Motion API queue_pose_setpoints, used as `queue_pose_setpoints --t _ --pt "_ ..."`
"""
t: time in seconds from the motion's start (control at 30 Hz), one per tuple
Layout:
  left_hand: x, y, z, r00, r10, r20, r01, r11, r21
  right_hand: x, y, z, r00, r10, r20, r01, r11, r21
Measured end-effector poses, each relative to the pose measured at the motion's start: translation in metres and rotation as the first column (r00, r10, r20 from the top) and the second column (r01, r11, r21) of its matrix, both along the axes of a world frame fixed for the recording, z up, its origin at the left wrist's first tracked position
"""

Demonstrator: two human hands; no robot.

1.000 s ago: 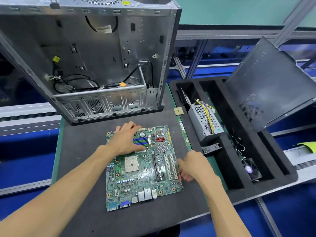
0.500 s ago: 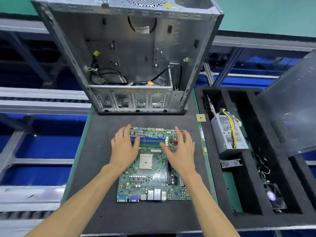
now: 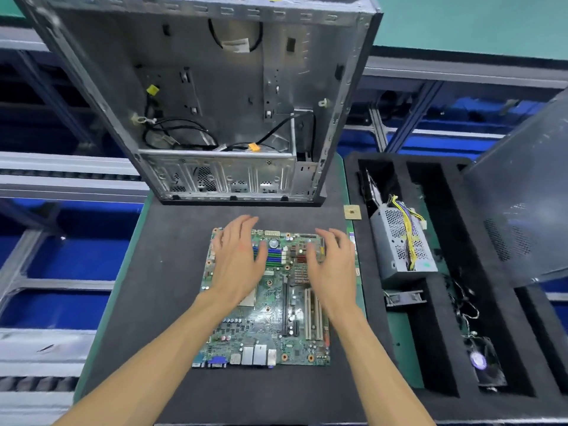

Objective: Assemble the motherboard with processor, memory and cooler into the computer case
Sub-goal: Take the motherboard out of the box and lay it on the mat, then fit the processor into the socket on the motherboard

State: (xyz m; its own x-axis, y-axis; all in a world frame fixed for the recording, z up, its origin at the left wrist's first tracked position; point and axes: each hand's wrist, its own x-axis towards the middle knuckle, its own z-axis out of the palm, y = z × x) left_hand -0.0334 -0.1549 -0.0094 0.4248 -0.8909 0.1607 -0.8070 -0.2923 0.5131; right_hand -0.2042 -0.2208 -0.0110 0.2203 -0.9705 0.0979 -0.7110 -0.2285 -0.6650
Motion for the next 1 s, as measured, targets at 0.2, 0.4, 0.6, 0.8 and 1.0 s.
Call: queue_pose_setpoints --t 0.2,0.4,0.6,0.8,1.0 --pt "-0.039 -0.042 0.009 0.976 -0.202 -0.081 0.203 0.979 -0.002 -0.024 -0.046 0.014 0.993 -0.034 -0.112 0.043 0.996 0.077" --pt "-0.055 -0.079 0.010 0.949 -0.281 -0.141 0.290 0.956 0.052 -0.025 -0.090 0.019 0.975 0.084 -0.204 -0.054 0.988 0.148" --pt "-0.062 -0.106 0.011 0.932 -0.290 -0.219 0.311 0.948 0.068 -0.015 -0.128 0.016 0.924 0.194 -0.329 -0.113 0.962 0.250" --pt "-0.055 -0.112 0.002 0.939 -0.294 -0.181 0.320 0.937 0.138 -0.008 -0.147 0.007 0.752 0.181 -0.634 -0.082 0.980 0.183" --pt "-0.048 -0.110 0.000 0.941 -0.283 -0.186 0.314 0.934 0.169 -0.006 -0.152 0.009 0.702 0.072 -0.709 0.021 0.992 0.122"
